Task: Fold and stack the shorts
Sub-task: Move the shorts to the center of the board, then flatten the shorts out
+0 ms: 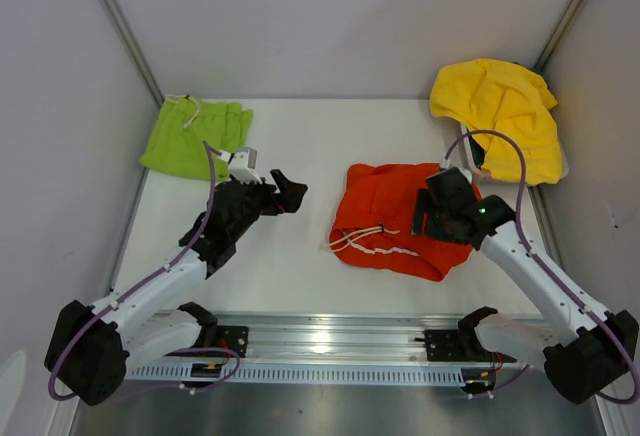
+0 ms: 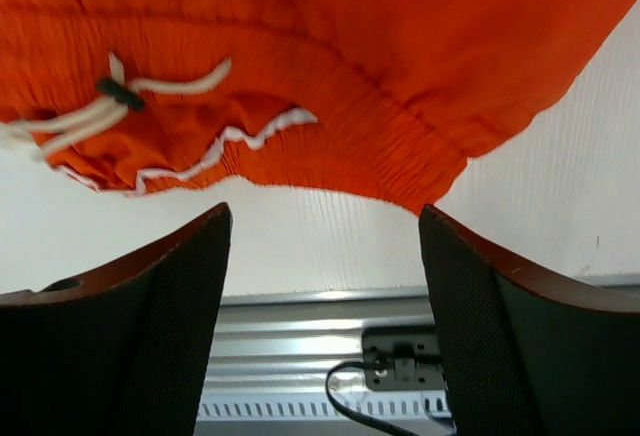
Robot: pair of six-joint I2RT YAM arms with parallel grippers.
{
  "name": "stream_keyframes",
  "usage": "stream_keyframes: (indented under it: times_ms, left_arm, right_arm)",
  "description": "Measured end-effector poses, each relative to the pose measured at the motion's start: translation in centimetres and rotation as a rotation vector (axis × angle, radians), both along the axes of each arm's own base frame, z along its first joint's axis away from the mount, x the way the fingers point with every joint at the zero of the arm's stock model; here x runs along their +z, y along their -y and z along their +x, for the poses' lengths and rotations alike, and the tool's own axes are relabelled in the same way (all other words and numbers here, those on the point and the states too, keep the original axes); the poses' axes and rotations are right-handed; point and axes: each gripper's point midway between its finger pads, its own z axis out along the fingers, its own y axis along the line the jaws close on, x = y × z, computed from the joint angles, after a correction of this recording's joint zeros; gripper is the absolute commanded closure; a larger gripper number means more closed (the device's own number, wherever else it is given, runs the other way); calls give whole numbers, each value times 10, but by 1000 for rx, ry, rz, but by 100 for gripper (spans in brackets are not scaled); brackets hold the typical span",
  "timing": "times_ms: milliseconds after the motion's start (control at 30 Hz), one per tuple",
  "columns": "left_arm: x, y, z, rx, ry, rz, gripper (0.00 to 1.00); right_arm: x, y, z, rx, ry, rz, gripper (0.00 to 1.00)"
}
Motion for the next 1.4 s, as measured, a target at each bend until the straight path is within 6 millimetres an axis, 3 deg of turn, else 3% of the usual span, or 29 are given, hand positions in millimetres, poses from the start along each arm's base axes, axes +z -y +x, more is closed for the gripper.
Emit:
stream_keyframes:
  times_ms: [233,400,667,1100,1300,1333,1400]
  left_arm:
    - [-12,33,-33,-113,-70,65,1]
    - [-23,38,-62,-183,-94,85,1]
    - [-55,21,-77,-171,-178,164,1]
    - [-59,13,-84,-167,-189,182,1]
    - [-54,10,-87,-166,-168,169,1]
    - [-53,9,-87,-166,-165,167,1]
    - [-51,9,-88,-166,-161,164,1]
  right_arm:
    - [-23,-17,-39,15,-97,-256,21]
    - [-47,-16,-57,-3,-178,-473,19]
    - [-71,1,-57,-65,-238,-675,18]
    - [-112,33,-44,-192,-301,-856,26]
    - [-118,43,-26,-287,-261,-824,63]
    - [-118,45,-24,-299,-254,-822,80]
    - [-116,50,-19,-322,-236,-825,100]
